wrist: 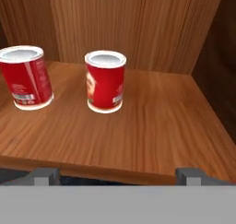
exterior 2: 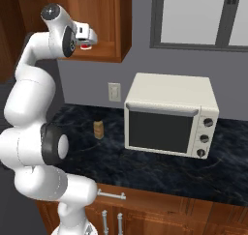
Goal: Restock the canned food cabinet by taking the new fresh canned food from the counter and placing it in the cabinet. Then, take the old canned food from the cabinet and place it on the counter.
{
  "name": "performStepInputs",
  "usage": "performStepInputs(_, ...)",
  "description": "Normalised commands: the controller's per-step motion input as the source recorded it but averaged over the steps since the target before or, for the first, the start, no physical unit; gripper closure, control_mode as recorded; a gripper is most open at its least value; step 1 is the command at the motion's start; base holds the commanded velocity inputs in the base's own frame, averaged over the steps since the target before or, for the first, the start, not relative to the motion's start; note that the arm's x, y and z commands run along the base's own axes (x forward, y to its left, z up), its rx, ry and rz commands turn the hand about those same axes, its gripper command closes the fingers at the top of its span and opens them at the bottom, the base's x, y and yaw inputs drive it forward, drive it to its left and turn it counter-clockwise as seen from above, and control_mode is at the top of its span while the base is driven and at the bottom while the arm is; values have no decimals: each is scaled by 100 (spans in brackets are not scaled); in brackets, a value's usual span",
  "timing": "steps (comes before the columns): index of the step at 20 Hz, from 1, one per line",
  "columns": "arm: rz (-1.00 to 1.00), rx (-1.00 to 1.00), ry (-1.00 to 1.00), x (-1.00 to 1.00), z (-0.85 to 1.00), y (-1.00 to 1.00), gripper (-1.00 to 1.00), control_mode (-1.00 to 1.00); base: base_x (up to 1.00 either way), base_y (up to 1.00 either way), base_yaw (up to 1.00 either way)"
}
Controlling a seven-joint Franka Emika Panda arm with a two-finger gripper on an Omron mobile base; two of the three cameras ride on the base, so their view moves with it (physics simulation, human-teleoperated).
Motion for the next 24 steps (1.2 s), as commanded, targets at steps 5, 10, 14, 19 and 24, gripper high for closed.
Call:
performStepInputs(5, -1, 14, 7, 26, -5, -1, -100, -100, 0, 0, 0)
performStepInputs(10, 0, 8, 0, 36, -8, 0, -100, -100, 0, 0, 0)
performStepInputs(14, 0, 2, -1, 28, -16, 1, -100, -100, 0, 0, 0)
performStepInputs(19, 0, 0, -5, 33, -16, 7, -100, -100, 0, 0, 0)
performStepInputs(24, 0, 0, -1, 32, -3, 6, -100, -100, 0, 0, 0)
